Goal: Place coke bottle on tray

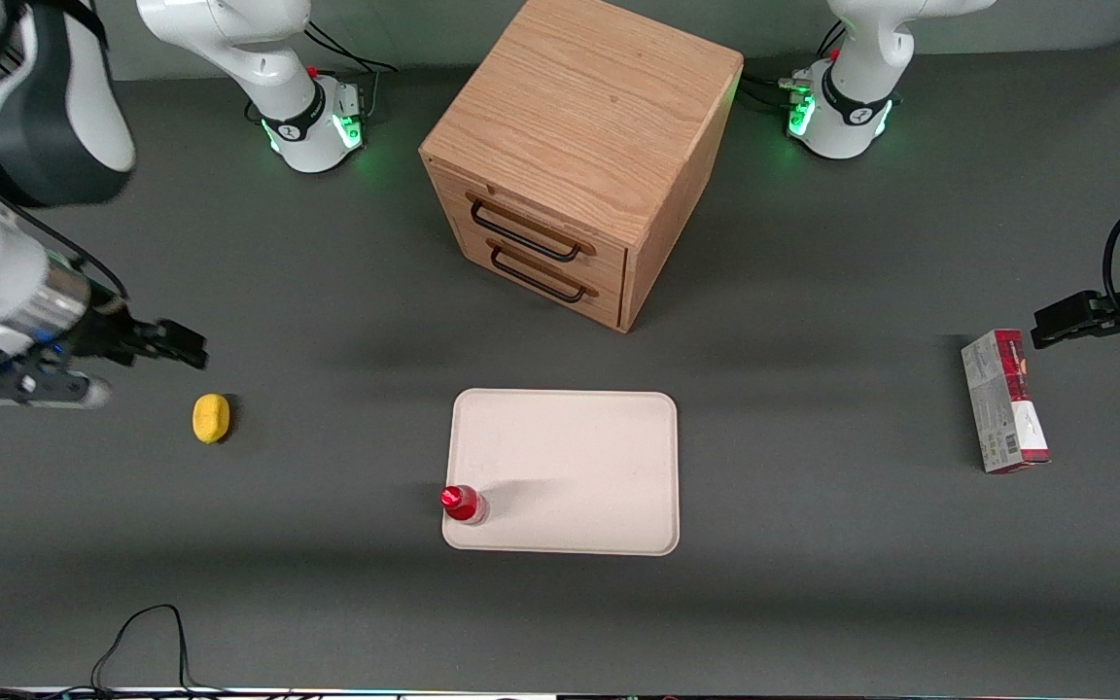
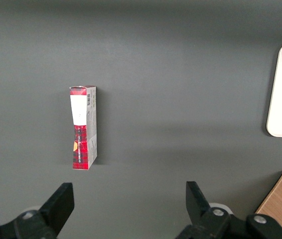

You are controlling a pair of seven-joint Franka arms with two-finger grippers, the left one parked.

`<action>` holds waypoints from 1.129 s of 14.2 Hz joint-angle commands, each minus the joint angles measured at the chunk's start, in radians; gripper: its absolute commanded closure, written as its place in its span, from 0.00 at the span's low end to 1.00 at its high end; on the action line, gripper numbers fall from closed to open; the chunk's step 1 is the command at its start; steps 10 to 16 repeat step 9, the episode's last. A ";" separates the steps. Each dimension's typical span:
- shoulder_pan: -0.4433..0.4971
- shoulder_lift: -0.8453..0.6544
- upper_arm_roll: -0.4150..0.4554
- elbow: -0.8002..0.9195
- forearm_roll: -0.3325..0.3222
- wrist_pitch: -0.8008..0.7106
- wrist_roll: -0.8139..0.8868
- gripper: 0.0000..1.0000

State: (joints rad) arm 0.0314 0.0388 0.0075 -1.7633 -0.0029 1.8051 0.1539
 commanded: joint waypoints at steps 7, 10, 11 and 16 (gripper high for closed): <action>0.010 -0.117 -0.030 -0.094 0.018 -0.036 -0.014 0.00; 0.010 -0.119 -0.026 -0.090 0.018 -0.036 -0.005 0.00; 0.010 -0.119 -0.026 -0.090 0.018 -0.036 -0.005 0.00; 0.010 -0.119 -0.026 -0.090 0.018 -0.036 -0.005 0.00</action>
